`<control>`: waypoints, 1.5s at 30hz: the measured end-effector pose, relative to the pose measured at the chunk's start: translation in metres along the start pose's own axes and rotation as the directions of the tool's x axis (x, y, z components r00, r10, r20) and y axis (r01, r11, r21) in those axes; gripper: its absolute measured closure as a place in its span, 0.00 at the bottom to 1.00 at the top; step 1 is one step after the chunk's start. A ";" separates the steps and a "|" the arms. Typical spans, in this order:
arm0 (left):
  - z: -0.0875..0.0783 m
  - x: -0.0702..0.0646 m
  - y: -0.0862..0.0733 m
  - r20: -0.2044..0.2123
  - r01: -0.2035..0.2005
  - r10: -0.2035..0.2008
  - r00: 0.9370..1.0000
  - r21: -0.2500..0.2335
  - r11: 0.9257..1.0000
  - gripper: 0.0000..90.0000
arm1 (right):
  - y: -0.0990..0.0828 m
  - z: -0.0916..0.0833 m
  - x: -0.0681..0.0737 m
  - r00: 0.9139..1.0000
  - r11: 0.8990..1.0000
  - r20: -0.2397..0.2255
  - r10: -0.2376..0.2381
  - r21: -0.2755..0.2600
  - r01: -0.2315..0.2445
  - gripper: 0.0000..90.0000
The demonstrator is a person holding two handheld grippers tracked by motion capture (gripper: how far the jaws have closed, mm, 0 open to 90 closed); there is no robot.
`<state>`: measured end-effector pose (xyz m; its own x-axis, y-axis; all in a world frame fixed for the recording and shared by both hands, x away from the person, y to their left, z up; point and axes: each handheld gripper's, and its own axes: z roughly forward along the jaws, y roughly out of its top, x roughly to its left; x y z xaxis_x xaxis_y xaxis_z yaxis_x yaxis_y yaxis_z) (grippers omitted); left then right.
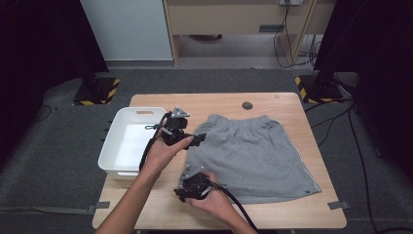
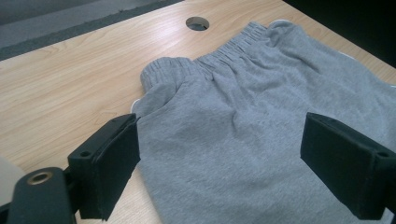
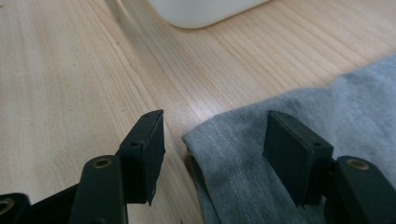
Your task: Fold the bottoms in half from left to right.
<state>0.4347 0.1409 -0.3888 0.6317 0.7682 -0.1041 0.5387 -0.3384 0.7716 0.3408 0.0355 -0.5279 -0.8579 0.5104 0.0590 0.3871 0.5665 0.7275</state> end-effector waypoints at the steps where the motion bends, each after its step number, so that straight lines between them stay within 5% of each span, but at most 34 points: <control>1: 0.000 0.000 0.000 0.001 -0.002 0.002 1.000 0.003 1.000 0.12 | -0.001 0.002 0.000 1.000 1.000 0.003 0.004 0.007 -0.004 0.40; 4: -0.001 0.002 -0.002 0.000 0.001 -0.001 1.000 0.004 1.000 0.12 | -0.001 0.003 0.000 1.000 1.000 0.007 0.008 0.002 -0.008 0.42; 15: 0.000 0.001 -0.003 0.002 -0.003 0.003 1.000 0.016 1.000 0.12 | -0.005 -0.001 -0.008 0.998 1.000 0.052 -0.018 -0.014 0.019 0.79; 23: 0.000 0.001 -0.002 -0.008 0.000 0.000 1.000 0.012 1.000 0.13 | -0.005 -0.007 -0.013 1.000 1.000 0.022 -0.013 0.008 0.012 0.90; 30: 0.007 0.002 0.001 -0.025 -0.005 0.006 1.000 0.026 1.000 0.13 | -0.011 -0.042 -0.020 1.000 0.997 -0.009 0.010 -0.070 -0.010 0.90; 36: 0.025 0.003 0.007 -0.038 0.015 -0.014 0.999 0.026 1.000 0.17 | -0.017 -0.081 -0.029 1.000 0.991 0.015 0.018 -0.133 -0.016 0.90; 45: 0.060 0.005 0.011 -0.061 0.028 -0.024 0.998 0.061 0.998 0.24 | -0.042 -0.117 -0.052 0.996 0.988 0.071 0.058 -0.145 -0.048 0.90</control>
<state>0.4773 0.1085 -0.4184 0.5834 0.8078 -0.0840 0.5889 -0.3495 0.7287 0.3299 -0.0908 -0.4816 -0.8079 0.5869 0.0529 0.3745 0.4421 0.8151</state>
